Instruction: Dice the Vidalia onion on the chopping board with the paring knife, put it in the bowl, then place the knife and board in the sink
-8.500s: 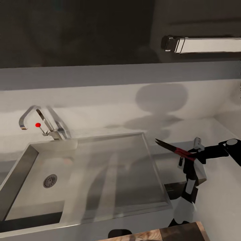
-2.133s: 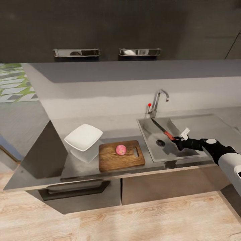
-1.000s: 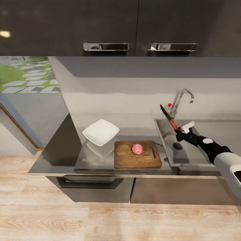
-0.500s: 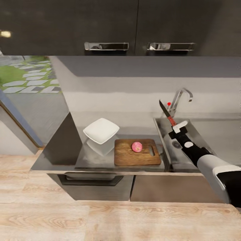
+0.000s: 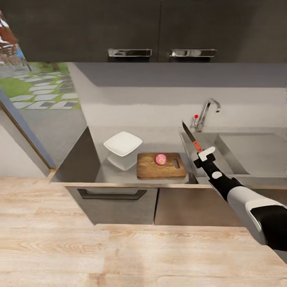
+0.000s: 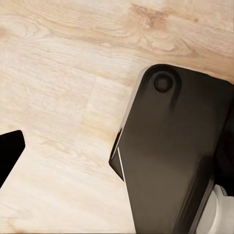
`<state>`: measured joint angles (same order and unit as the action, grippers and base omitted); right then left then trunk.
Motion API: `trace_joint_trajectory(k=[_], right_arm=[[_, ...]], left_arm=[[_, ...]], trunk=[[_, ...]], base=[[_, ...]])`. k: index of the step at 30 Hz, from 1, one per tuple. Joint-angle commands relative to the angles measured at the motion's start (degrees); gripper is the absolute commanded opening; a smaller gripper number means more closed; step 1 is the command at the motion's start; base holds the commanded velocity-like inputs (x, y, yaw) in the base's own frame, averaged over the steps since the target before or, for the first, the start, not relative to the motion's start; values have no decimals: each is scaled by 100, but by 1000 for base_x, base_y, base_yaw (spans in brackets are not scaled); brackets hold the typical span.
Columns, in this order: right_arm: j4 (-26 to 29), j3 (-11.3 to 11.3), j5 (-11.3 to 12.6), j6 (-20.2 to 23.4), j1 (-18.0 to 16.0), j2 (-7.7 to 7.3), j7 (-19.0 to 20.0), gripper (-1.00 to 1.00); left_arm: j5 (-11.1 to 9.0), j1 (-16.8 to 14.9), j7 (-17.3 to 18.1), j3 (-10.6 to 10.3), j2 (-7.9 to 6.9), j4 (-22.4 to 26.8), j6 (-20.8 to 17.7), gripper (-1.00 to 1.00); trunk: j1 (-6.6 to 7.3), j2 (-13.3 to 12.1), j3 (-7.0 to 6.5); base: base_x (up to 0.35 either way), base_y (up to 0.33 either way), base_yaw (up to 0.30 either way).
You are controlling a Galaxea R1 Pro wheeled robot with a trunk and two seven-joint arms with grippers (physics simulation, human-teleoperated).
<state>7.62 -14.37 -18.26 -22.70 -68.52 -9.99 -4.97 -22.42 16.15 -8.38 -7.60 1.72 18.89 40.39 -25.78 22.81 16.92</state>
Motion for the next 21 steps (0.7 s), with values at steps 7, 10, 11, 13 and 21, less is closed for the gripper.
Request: trace_joint_trajectory(k=[7,10,11,13,21], right_arm=[[354,-10,7,-14,-4,274,-45,-100],[687,-9,30,-15,-2,486,-24,-100],[739,-8,45,-15,1,566,-20,-100],[787,-6,61,-15,3,695,-16,-100],[807,-5,313,119,13,1320,-26,-100]], left_arm=[[-16,2,-54,-43,1,10,4,100],[-14,2,-51,-46,-3,10,3,100],[-11,2,-50,-47,-4,10,4,100],[-5,2,-50,-48,-4,10,4,100],[-12,2,-50,-49,-3,10,4,100]], trunk=[[0,11,9],[0,11,9],[0,11,9],[0,11,9],[0,11,9]], base=[[-327,0,0],[-310,0,0],[-308,0,0],[-308,0,0],[-308,0,0]])
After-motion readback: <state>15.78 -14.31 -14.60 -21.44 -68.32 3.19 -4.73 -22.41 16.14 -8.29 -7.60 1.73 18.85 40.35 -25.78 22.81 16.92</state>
